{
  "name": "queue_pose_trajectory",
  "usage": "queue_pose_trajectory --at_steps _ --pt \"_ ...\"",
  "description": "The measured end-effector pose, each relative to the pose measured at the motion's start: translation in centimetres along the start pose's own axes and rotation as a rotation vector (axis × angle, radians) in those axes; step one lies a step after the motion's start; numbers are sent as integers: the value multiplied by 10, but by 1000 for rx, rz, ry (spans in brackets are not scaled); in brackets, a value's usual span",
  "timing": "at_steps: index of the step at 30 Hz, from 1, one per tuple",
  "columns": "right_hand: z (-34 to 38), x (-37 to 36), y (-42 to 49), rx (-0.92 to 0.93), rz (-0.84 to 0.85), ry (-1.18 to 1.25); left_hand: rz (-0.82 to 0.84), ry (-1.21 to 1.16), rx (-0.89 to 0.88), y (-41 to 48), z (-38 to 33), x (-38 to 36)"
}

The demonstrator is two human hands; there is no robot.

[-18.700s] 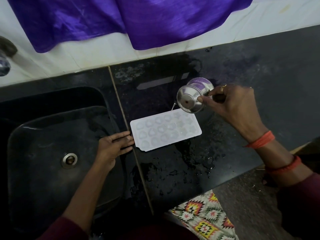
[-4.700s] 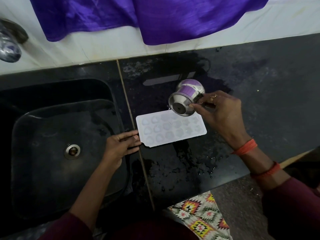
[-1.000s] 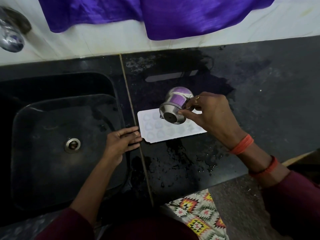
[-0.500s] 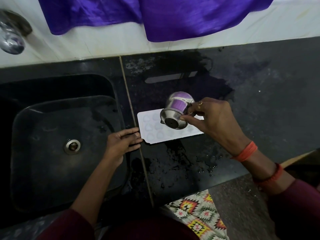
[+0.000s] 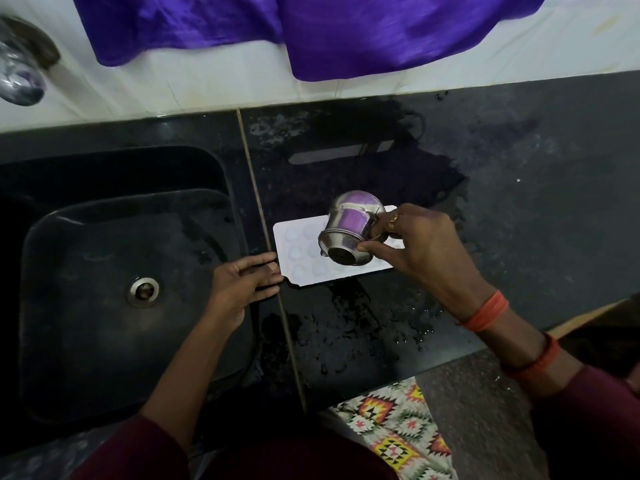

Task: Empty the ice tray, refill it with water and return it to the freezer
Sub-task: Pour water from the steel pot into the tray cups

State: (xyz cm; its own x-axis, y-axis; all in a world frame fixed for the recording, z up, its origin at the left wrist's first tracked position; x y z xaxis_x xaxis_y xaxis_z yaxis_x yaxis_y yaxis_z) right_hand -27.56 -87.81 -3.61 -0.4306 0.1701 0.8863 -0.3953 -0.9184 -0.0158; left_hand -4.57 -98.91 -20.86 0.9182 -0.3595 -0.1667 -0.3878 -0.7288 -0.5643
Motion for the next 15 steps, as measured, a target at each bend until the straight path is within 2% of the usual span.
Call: queue_pose_trajectory --at_steps 15 --pt "3 -5 -4 -15 3 -90 11 -5 0 2 2 2"
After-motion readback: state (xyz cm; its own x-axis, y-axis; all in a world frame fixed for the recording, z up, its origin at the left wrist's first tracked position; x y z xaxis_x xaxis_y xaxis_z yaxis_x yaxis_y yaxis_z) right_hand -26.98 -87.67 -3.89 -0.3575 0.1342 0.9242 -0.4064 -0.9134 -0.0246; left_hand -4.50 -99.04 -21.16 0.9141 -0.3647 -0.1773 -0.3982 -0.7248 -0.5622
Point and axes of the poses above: each hand's wrist, its own y-axis towards the middle knuckle, its own x-axis out of the back of the hand, z = x × y, the point moved 6 cm from there along y, towards the middle knuckle, and after that the axes turned 6 degrees about -x, right-handed, at the moved point
